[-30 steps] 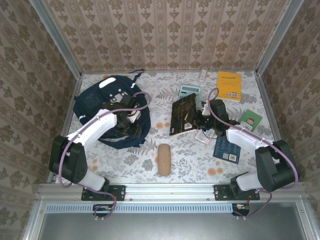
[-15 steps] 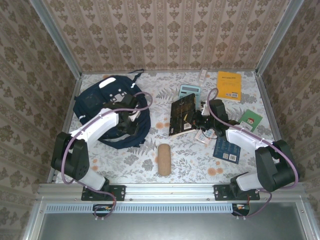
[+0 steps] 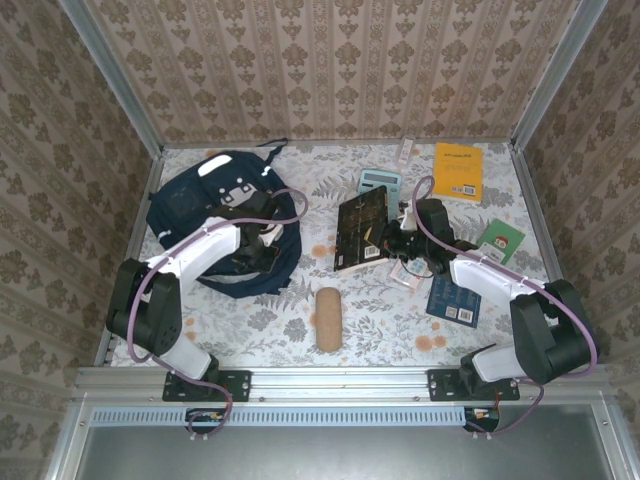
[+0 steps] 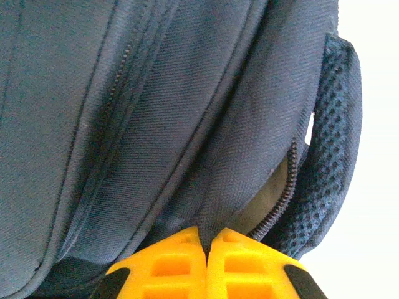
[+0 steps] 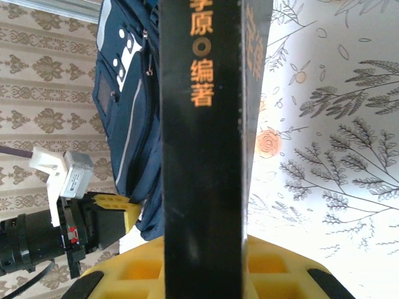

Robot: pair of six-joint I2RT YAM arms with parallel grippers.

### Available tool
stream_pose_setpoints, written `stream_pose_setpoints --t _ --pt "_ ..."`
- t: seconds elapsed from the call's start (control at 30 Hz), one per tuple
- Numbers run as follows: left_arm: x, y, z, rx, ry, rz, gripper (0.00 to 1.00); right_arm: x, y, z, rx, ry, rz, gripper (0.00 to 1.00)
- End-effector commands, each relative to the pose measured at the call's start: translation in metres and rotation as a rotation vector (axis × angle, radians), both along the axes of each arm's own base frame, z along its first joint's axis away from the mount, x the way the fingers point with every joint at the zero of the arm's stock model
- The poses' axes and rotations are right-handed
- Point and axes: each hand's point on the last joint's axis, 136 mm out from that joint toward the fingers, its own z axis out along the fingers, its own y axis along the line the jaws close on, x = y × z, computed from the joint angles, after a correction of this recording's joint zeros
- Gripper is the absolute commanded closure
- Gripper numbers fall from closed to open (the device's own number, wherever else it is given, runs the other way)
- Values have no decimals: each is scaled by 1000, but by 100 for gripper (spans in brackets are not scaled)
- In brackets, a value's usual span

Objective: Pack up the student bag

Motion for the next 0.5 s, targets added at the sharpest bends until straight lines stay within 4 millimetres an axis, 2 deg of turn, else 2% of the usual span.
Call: stream_pose_setpoints --t 0.0,0.03,0.23,0.33,0.47 --pt "5 -7 22 -38 -22 15 100 16 18 48 98 -131 36 100" --pt "9 -10 33 -53 -41 26 100 19 20 47 110 -122 33 100" --pt "32 -26 97 -142 -165 73 100 31 43 71 207 -143 42 100" --pt "41 -29 122 -173 -215 104 100 35 60 82 245 -151 57 100" --pt "49 -26 145 -192 -274 168 100 42 83 90 305 -145 59 100"
